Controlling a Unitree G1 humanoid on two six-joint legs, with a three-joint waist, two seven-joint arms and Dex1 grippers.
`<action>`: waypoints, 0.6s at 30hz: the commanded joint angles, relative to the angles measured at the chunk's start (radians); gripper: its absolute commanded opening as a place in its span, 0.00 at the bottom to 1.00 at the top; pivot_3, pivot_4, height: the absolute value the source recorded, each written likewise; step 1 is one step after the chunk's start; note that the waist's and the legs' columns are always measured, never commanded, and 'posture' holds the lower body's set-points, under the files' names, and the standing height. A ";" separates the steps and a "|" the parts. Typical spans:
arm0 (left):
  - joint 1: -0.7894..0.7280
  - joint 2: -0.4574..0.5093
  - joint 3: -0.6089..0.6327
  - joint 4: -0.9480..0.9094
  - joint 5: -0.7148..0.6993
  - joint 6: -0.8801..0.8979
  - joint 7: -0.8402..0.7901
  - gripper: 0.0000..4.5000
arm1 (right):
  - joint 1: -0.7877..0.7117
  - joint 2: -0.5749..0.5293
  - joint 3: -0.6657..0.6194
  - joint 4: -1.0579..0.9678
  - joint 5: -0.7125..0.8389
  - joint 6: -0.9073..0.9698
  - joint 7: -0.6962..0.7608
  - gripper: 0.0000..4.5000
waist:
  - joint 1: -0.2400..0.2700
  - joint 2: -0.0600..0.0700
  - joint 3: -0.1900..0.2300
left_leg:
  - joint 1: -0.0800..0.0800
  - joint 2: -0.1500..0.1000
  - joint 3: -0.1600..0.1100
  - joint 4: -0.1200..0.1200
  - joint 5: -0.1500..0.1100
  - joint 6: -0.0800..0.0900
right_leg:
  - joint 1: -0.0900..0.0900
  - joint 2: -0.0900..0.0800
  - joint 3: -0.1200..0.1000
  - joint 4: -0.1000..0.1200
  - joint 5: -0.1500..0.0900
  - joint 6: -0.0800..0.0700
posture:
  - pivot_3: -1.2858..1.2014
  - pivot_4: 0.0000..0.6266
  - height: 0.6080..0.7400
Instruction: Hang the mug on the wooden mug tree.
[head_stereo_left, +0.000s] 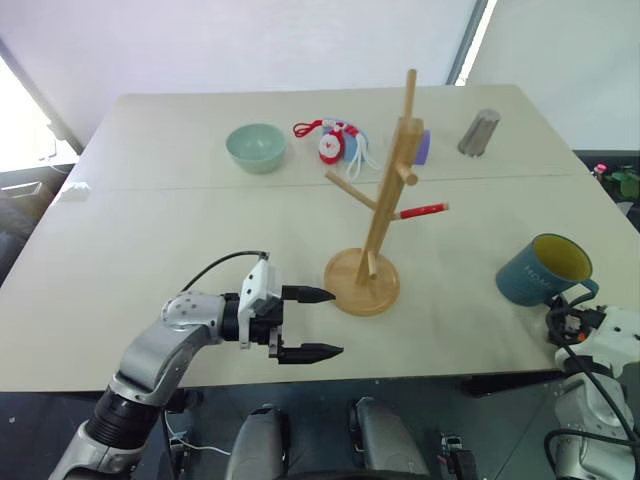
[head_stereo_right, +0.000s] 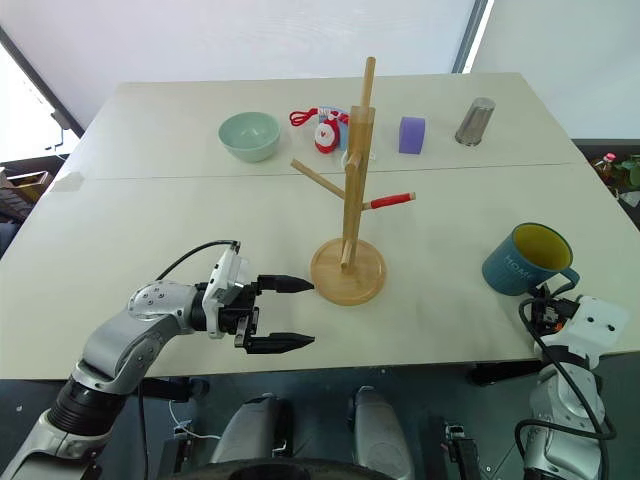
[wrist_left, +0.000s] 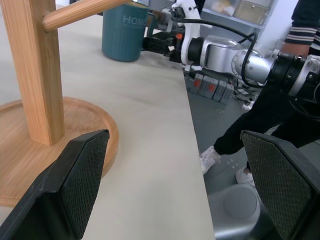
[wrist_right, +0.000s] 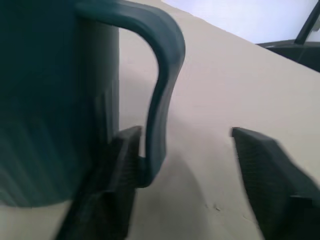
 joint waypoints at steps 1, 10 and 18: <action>0.005 0.003 0.013 -0.042 -0.011 -0.018 0.005 1.00 | 0.000 -0.011 -0.009 -0.023 0.032 -0.004 0.028 0.22 | 0.001 0.000 0.000 | 0.000 0.000 0.000 0.000 0.000 0.000 | 0.000 0.000 0.000 0.000 0.000 0.000 | 0.52 0.24 1.00; 0.005 0.010 0.037 -0.002 0.001 -0.040 0.015 1.00 | 0.102 -0.113 0.117 -0.195 -0.097 -0.033 0.166 0.01 | 0.000 0.003 -0.001 | 0.001 0.000 0.000 0.000 0.000 0.000 | 0.001 0.000 0.000 0.000 0.000 0.000 | 0.52 0.24 1.00; -0.035 -0.004 0.097 0.105 0.001 -0.073 0.042 1.00 | 0.071 -0.462 0.203 -0.476 -0.164 -0.014 0.440 0.01 | -0.001 -0.001 0.000 | 0.011 0.000 0.001 0.000 0.000 0.000 | 0.008 0.002 0.000 0.003 -0.002 0.003 | 0.52 0.24 1.00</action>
